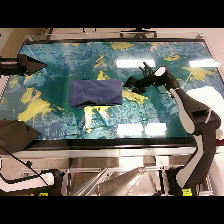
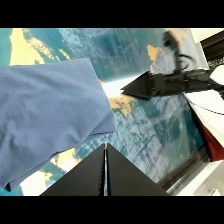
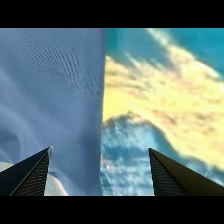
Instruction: Fold the shirts.
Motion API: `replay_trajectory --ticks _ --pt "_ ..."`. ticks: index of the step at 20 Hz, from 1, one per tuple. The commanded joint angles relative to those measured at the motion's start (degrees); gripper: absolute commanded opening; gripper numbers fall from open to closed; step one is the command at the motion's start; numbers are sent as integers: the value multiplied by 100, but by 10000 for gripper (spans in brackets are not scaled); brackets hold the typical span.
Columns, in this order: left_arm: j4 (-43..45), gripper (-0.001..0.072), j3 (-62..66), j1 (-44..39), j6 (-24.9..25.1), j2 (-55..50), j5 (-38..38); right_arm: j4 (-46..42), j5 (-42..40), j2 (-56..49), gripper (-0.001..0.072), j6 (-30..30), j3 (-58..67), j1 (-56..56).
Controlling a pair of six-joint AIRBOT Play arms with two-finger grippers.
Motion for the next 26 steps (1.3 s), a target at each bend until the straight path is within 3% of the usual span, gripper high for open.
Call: replay_trajectory --ticks 1,7,8,9,11,19,26 --pt "-2 3 -2 7 83 4 2 562 -240 -433 703 -101 0 225" --pt "2 3 -2 7 116 4 9 1663 -820 -680 688 -798 2 721" --pt "2 3 -2 7 116 4 2 1843 -835 -682 456 -890 2 745" --pt "7 3 -2 7 116 4 -9 2090 -789 -669 140 -1058 7 745" --pt "11 3 -2 7 114 4 -13 2435 -748 -494 21 -1362 11 743" --pt "9 3 -2 7 87 4 -238 1746 -588 2247 19 -1102 9 -107" --pt "7 3 -4 7 -306 4 -485 166 431 4245 20 173 7 -2065"
